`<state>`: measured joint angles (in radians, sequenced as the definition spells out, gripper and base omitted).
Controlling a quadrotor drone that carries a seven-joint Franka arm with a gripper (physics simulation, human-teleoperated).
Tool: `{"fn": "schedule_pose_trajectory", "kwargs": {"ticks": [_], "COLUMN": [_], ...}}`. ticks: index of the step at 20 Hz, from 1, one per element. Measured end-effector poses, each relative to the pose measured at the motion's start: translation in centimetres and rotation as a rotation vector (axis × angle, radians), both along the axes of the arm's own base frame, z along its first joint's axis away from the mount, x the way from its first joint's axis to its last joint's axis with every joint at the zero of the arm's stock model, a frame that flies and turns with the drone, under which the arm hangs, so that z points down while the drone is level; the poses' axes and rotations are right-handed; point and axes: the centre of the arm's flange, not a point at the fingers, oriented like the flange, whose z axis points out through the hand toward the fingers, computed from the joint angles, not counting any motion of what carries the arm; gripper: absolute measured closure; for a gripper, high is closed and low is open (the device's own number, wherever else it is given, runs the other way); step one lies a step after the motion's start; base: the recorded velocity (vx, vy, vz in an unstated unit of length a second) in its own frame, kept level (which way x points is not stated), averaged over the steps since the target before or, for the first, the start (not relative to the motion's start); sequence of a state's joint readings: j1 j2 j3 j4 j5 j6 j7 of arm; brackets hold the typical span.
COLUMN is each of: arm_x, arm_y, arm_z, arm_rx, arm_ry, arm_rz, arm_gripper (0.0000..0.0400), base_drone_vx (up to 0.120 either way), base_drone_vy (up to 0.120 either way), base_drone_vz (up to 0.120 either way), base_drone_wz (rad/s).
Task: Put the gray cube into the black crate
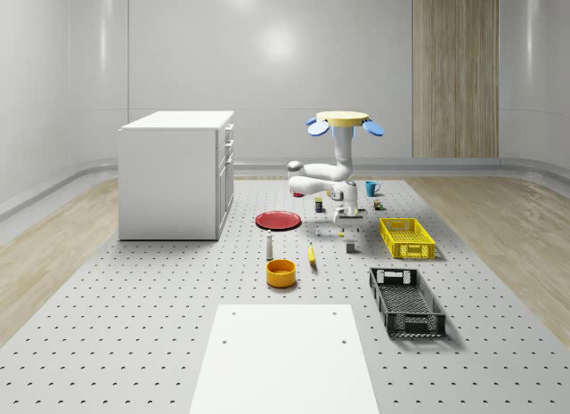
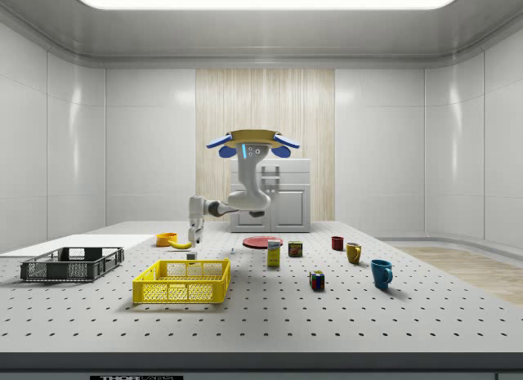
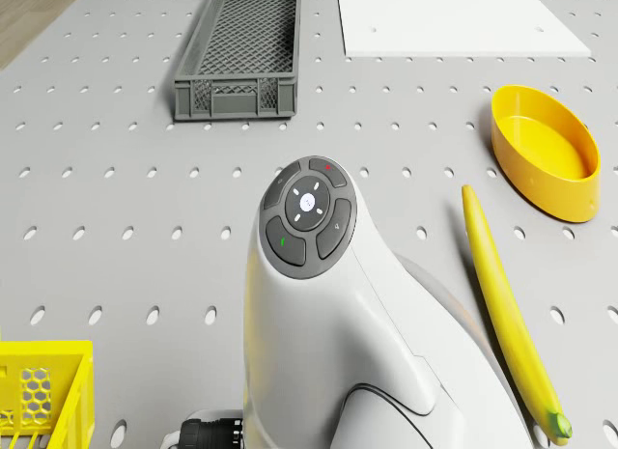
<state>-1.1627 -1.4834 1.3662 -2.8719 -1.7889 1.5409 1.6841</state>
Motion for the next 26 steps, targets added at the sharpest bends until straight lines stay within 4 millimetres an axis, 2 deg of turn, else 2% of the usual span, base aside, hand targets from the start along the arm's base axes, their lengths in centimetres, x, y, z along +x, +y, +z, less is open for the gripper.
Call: {"fn": "schedule_pose_trajectory", "kwargs": {"ticks": [2,5,16,26], "arm_x": [0.0,0.0,0.0,0.6], "arm_y": [0.0,0.0,0.2,0.9], "arm_z": [0.0,0.3,4.6,6.5], "arm_rx": [0.0,0.0,0.0,0.0], "arm_ry": [0.0,0.0,0.0,0.0], "arm_rz": [0.0,0.0,0.0,0.0], "arm_gripper": [0.0,0.0,0.0,0.0], "base_drone_vx": [0.12,0.0,0.0,0.0], "base_drone_vy": [0.0,0.0,0.0,0.0], "base_drone_vz": [0.0,0.0,0.0,0.0], "base_drone_wz": [0.0,0.0,0.0,0.0]}}
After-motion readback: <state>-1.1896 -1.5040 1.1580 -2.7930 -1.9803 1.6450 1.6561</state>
